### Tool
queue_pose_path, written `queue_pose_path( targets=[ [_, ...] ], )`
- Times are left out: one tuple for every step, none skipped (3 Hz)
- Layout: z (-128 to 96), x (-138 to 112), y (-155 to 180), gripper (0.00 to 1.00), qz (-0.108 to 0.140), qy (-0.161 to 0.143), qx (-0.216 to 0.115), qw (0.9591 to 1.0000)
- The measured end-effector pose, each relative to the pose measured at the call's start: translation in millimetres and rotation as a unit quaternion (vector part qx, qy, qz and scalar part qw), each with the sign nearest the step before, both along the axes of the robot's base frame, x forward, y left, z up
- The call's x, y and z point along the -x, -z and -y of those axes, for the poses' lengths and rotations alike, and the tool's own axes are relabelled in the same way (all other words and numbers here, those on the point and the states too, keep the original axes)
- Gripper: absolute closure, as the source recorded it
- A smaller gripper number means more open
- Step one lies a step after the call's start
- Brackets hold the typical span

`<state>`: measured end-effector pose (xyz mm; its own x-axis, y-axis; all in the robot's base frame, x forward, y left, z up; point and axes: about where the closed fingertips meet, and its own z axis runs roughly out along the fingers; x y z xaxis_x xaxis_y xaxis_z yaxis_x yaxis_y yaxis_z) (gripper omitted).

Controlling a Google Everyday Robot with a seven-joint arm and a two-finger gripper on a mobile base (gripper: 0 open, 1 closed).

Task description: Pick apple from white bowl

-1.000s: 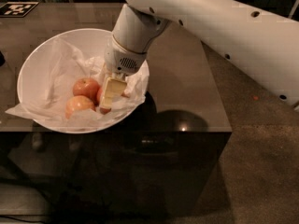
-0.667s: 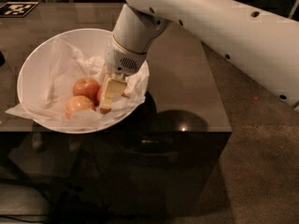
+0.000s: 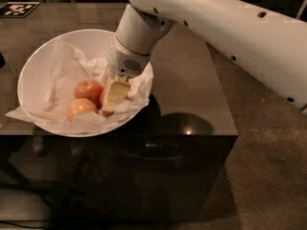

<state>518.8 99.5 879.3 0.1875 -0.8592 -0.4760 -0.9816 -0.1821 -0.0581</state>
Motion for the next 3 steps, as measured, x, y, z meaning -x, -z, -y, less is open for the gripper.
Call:
queue_pose_path(
  targets=[
    [0.0,0.0,0.0,0.57,0.0,0.0,0.0,1.0],
    [0.0,0.0,0.0,0.34,0.0,0.0,0.0,1.0],
    [0.0,0.0,0.0,0.11,0.0,0.0,0.0,1.0]
  ],
)
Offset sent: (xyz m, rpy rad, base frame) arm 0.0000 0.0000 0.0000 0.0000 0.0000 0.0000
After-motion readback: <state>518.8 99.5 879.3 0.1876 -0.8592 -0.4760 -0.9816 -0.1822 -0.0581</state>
